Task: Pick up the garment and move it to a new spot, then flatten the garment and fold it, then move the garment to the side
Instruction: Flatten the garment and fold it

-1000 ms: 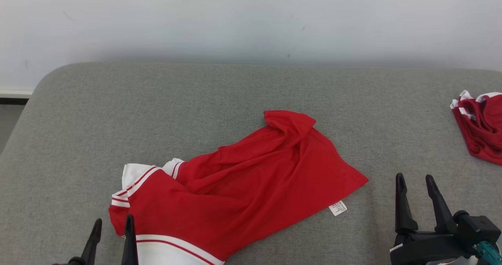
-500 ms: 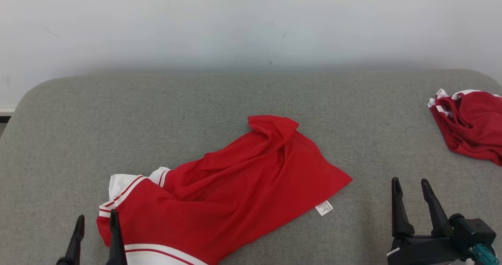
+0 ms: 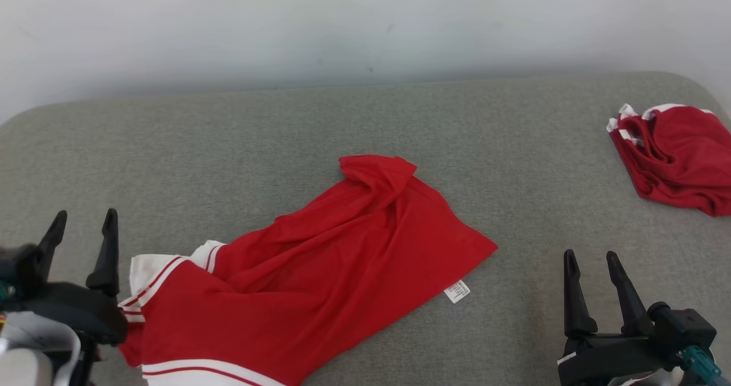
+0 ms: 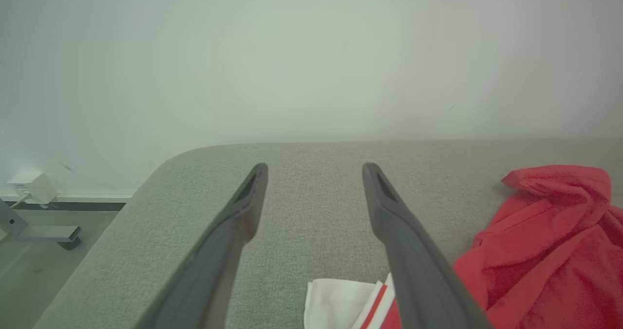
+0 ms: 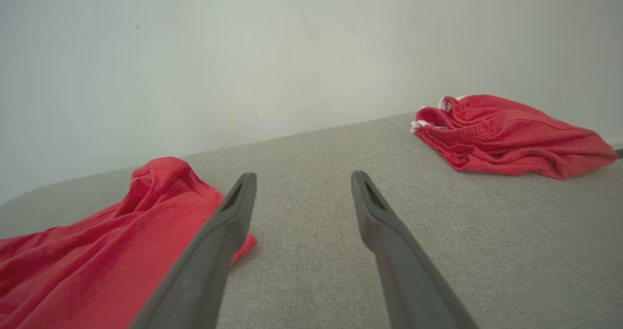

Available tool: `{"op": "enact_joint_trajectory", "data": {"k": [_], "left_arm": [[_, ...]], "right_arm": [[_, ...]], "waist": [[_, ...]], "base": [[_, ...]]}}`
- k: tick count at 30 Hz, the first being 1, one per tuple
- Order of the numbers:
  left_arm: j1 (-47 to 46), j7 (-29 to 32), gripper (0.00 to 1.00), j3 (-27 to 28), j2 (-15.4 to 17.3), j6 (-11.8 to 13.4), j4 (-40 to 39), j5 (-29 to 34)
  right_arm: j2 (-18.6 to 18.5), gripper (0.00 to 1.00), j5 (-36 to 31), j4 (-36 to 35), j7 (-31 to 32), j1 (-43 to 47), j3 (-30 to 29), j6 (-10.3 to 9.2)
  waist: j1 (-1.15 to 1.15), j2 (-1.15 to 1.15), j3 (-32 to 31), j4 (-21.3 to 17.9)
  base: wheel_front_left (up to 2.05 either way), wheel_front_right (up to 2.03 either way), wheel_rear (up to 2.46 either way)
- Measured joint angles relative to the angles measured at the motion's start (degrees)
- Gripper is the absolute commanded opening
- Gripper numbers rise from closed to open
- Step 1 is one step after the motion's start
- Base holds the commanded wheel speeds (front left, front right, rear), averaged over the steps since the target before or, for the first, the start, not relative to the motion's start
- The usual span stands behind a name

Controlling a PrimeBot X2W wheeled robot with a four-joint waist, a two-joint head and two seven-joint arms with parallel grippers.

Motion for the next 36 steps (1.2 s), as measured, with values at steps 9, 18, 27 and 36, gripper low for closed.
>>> {"op": "enact_joint_trajectory", "data": {"k": [9, 18, 27, 36], "left_arm": [[-4.0, 16.9, 1.0, -4.6, 7.6, -0.8, 4.7, -7.3], [-4.2, 22.7, 1.0, -7.6, 9.3, -0.9, 8.9, -11.1], [-6.8, 23.8, 1.0, -10.8, 9.7, -0.9, 15.7, -12.8], [-11.8, 26.2, 0.0, -15.5, 10.2, -1.0, 21.0, -14.6]], "right_arm": [[0.2, 1.0, 0.4, 0.4, 0.0, -1.0, -0.2, 0.0], [0.3, 1.0, 0.5, 0.3, 0.0, -2.3, -0.3, 0.0], [0.0, 1.0, 0.1, 0.4, 0.0, -3.3, -0.1, 0.0], [-0.5, 1.0, 0.1, 0.4, 0.0, -3.9, 0.1, 0.0]], "waist": [[0.0, 0.0, 1.7, -2.8], [0.0, 0.0, 3.6, -3.7], [0.0, 0.0, 5.0, -4.6], [0.0, 0.0, 6.1, -5.6]], "base": [[0.0, 0.0, 0.0], [0.0, 0.0, 0.0], [0.0, 0.0, 0.0], [0.0, 0.0, 0.0]]}}
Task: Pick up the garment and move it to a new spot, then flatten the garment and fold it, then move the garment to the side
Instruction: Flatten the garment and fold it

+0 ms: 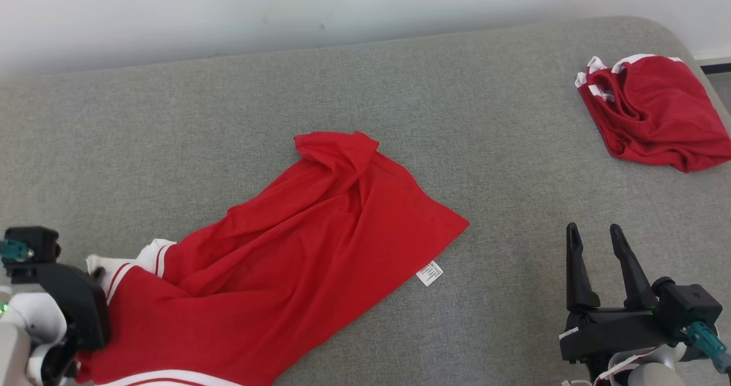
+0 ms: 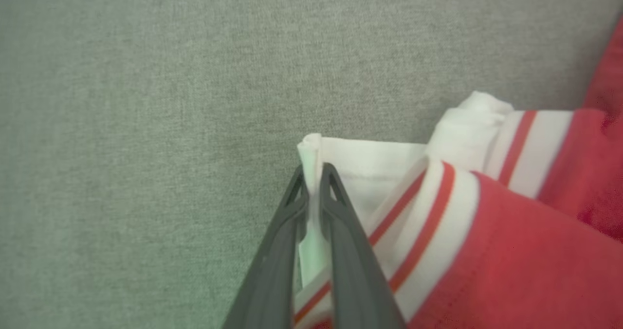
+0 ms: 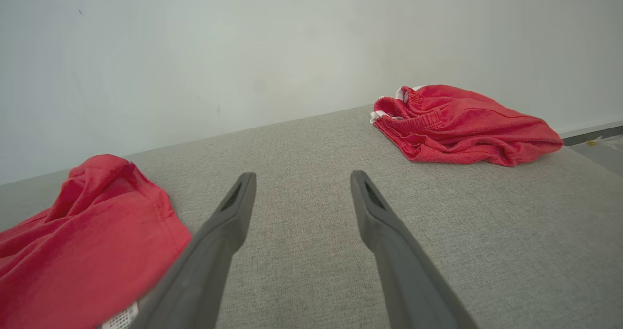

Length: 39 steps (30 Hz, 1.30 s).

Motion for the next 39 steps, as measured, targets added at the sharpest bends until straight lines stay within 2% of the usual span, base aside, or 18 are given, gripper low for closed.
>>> {"op": "enact_joint_trajectory", "data": {"k": [7, 21, 33, 38, 39], "left_arm": [[-7.4, -7.5, 0.0, -2.0, 2.0, 0.0, -0.3, 1.6], [-27.0, -18.6, 0.0, -9.3, 2.2, 0.0, -2.3, 7.1], [-39.2, -27.3, 0.0, -11.8, 2.2, 0.0, 6.1, 10.4], [-41.9, -29.7, 0.0, -12.0, 2.0, 1.1, 10.4, 11.6], [-41.8, -29.0, 0.04, -12.4, 1.9, 1.3, 11.7, 11.6]], "right_arm": [[-0.1, 1.0, -0.1, -0.3, 0.0, -0.1, -0.7, 0.0], [-0.1, 1.0, -0.5, -0.9, 0.0, -0.8, -0.5, 0.0], [0.1, 1.0, -0.9, -1.0, 0.0, -1.8, -1.0, 0.0], [0.2, 1.0, -1.0, -1.2, 0.0, -1.8, -1.1, 0.0], [0.2, 1.0, -1.0, -1.2, 0.0, -1.8, -1.1, 0.0]], "waist": [[-0.01, 0.0, 0.3, 0.1], [-0.01, 0.0, 1.9, -0.8], [0.0, 0.0, 3.0, -3.9], [0.0, 0.0, 3.6, -5.0], [0.0, 0.0, 3.6, -5.1]], "base": [[0.0, 0.0, 0.0], [0.0, 0.0, 0.0], [0.0, 0.0, 0.0], [0.0, 0.0, 0.0], [0.0, 0.0, 0.0]]}}
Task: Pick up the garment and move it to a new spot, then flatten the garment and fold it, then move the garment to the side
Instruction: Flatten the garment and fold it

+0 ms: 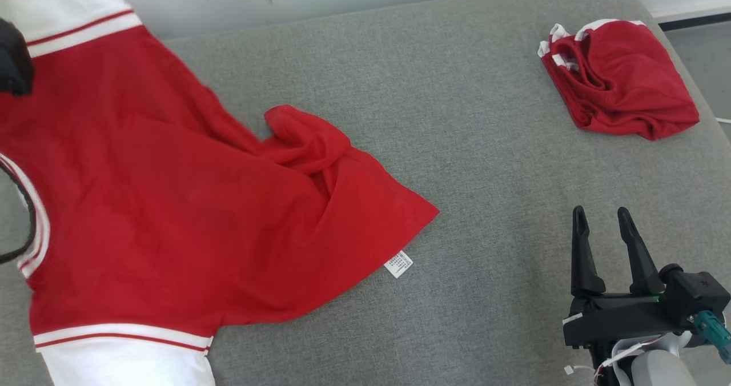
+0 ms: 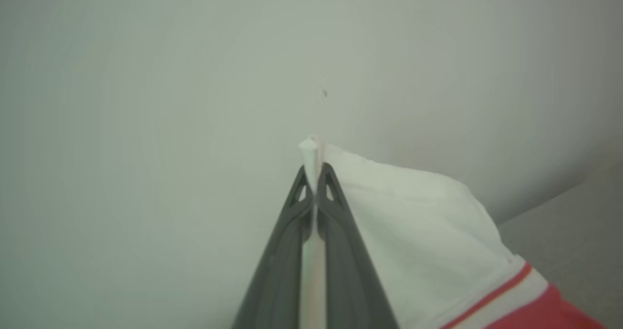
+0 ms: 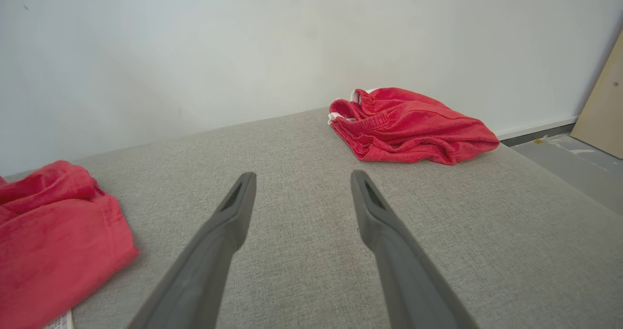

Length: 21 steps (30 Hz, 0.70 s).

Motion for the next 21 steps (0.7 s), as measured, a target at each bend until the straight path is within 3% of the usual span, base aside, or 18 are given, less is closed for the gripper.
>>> {"op": "enact_joint_trajectory", "data": {"k": [1, 2, 13, 21], "left_arm": [[0.2, -0.4, 0.45, -0.2, -0.1, 0.0, 1.0, 0.0], [0.2, -1.0, 1.0, -0.3, -0.2, 0.0, 1.7, 0.0], [4.7, -7.9, 1.0, 1.1, -1.3, -0.2, 4.9, -1.1], [15.2, -8.3, 1.0, 8.0, -3.5, 1.6, -6.9, -3.5]], "right_arm": [[0.0, 1.0, 0.0, 0.0, 0.0, 0.0, 0.0, 0.0], [0.0, 1.0, 0.0, 0.0, 0.0, 0.0, 0.0, 0.0], [0.3, 1.0, -0.5, 0.3, 0.0, 0.1, -0.1, 0.0], [-0.1, 1.0, -0.3, 0.4, 0.0, 1.5, 0.5, 0.0]], "waist": [[0.0, 0.0, 0.1, -0.1], [0.0, 0.0, 0.3, -0.2], [-0.01, 0.0, -1.4, 1.0], [-0.01, -0.01, -4.9, 4.1]], "base": [[0.0, 0.0, 0.0], [0.0, 0.0, 0.0], [0.0, 0.0, 0.0], [0.0, 0.0, 0.0]]}}
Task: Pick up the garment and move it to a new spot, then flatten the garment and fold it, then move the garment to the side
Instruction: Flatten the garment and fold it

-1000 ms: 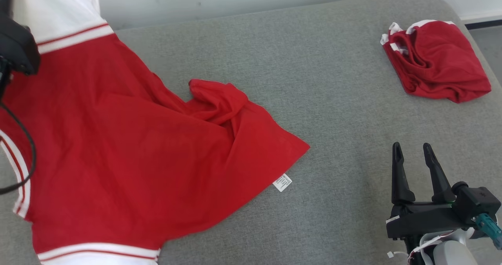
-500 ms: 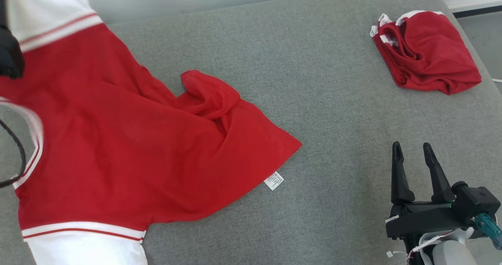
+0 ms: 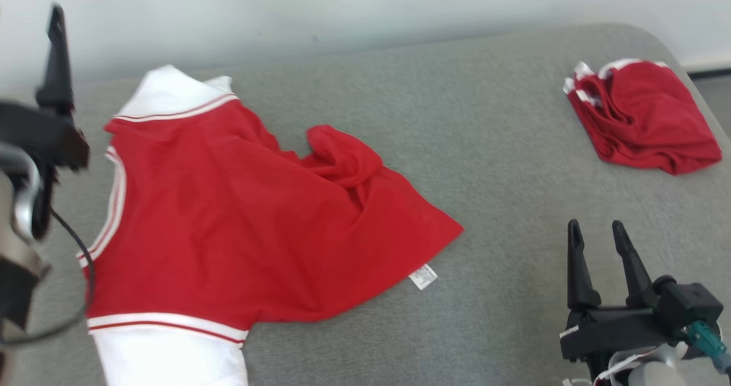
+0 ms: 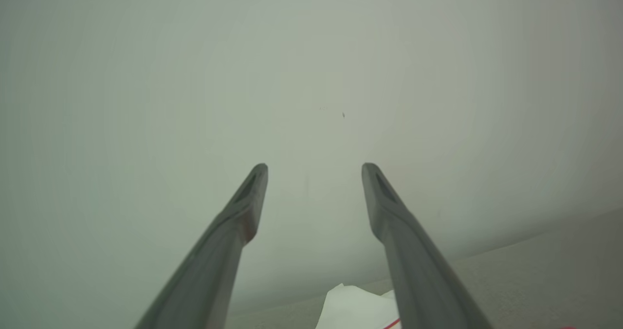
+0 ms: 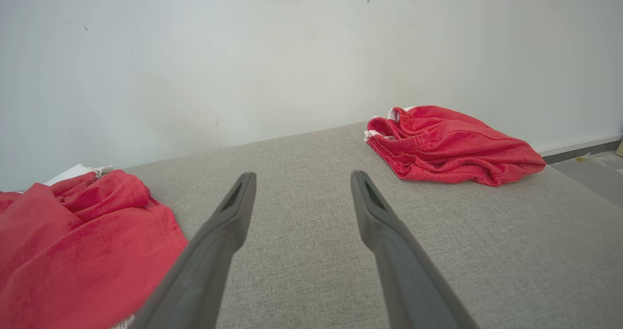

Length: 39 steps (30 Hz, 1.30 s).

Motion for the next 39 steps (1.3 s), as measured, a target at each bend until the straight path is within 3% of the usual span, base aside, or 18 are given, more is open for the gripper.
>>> {"op": "enact_joint_trajectory", "data": {"k": [12, 21, 30, 39], "left_arm": [[25.0, 0.0, 1.0, 8.9, -4.6, 4.2, -21.0, 2.7], [39.5, 0.0, 1.0, 12.1, -9.4, 6.2, -29.4, 5.2], [50.6, 0.0, 1.0, 16.4, -13.8, 4.2, -36.4, 6.6], [56.8, 0.0, 1.0, 17.8, -17.6, 2.1, -38.4, 7.6]], "right_arm": [[-0.6, 1.0, 0.5, -0.8, 0.0, 2.7, 1.4, 0.0], [-0.9, 1.0, 0.9, -0.8, 0.0, 3.7, 3.1, 0.0], [-1.4, 1.0, 1.6, -1.1, 0.0, 5.0, 4.3, 0.0], [-1.5, 1.0, 1.8, -1.0, 0.0, 6.7, 5.5, 0.0]], "waist": [[0.0, 0.0, -4.8, 5.4], [-0.01, 0.0, -7.6, 8.1], [0.0, 0.0, -8.9, 8.8], [0.0, 0.0, -10.4, 8.9]], "base": [[0.0, 0.0, 0.0], [0.0, 0.0, 0.0], [0.0, 0.0, 0.0], [0.0, 0.0, 0.0]]}}
